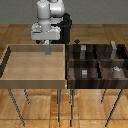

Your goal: Place the milk carton into the appropriate compartment.

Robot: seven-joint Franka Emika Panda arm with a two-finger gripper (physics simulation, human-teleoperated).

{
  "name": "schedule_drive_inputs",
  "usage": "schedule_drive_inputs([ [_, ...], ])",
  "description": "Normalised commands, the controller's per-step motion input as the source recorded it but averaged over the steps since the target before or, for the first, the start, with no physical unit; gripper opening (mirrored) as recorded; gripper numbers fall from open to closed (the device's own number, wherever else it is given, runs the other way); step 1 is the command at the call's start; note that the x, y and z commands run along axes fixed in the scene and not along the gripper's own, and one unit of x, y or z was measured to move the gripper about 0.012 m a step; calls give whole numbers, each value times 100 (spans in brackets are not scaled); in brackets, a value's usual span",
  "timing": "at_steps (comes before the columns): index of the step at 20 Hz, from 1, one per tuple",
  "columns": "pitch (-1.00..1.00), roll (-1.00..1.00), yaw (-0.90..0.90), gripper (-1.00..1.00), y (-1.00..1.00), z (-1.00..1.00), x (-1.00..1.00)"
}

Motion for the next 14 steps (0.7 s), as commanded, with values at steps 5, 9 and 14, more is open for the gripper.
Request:
schedule_drive_inputs([
  [5,0,0,0,-100,100,0,0],
  [9,0,0,0,-100,100,0,0],
  [14,0,0,0,-100,100,0,0],
])
